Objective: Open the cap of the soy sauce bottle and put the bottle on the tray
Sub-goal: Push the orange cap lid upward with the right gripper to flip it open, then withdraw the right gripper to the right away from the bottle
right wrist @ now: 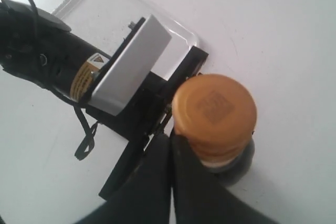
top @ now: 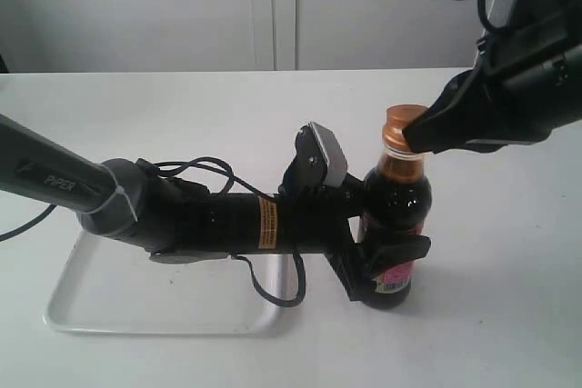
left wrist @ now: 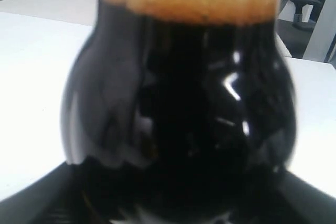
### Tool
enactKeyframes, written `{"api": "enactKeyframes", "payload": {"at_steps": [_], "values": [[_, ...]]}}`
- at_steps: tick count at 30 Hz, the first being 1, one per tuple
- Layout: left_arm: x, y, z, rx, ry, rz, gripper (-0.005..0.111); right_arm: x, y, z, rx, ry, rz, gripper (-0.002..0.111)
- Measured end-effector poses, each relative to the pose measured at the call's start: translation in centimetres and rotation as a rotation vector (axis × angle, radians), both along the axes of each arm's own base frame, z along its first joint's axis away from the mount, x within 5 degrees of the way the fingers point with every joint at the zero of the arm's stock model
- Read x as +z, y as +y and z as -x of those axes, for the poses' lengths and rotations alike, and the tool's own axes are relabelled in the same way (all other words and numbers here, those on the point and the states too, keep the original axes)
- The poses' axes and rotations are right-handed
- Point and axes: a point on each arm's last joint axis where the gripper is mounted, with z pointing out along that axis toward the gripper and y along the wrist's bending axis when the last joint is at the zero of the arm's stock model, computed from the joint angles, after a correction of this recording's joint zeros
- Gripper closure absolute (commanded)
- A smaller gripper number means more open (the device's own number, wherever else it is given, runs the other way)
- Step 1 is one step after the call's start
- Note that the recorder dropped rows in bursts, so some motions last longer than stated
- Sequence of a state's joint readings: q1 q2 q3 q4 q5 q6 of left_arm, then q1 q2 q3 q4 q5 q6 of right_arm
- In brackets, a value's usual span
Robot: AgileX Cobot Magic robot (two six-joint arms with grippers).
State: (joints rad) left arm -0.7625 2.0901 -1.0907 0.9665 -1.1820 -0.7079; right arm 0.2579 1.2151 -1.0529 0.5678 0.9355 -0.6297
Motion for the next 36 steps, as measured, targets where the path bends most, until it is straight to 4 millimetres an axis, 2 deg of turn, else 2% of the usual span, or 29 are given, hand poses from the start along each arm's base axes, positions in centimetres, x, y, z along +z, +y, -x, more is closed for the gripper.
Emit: {"api": "enactKeyframes", "payload": {"at_steps": [20,27,31,36], "values": [[0.0,0.0,0.0,-0.003,-0.021,-0.008,0.107,1.9,-0.4,-2.2,-0.14,-0.243,-0.043,0.108],[0.0,0.0,0.0,-0.009,-0.032,-0.009,0.107,1.2,-0.3,-3.7,-0.181,-0.269,-0.04,0.108],[0.0,0.0,0.0,-0.016,-0.043,-0.012,0.107,1.3,-0.5,-4.0,-0.177,-0.305,0.007,0.108],[0.0,-0.1,0.1,-0.023,-0.057,-0.012,0.107,2.4,-1.2,-4.3,-0.186,-0.366,0.102,0.108]]}}
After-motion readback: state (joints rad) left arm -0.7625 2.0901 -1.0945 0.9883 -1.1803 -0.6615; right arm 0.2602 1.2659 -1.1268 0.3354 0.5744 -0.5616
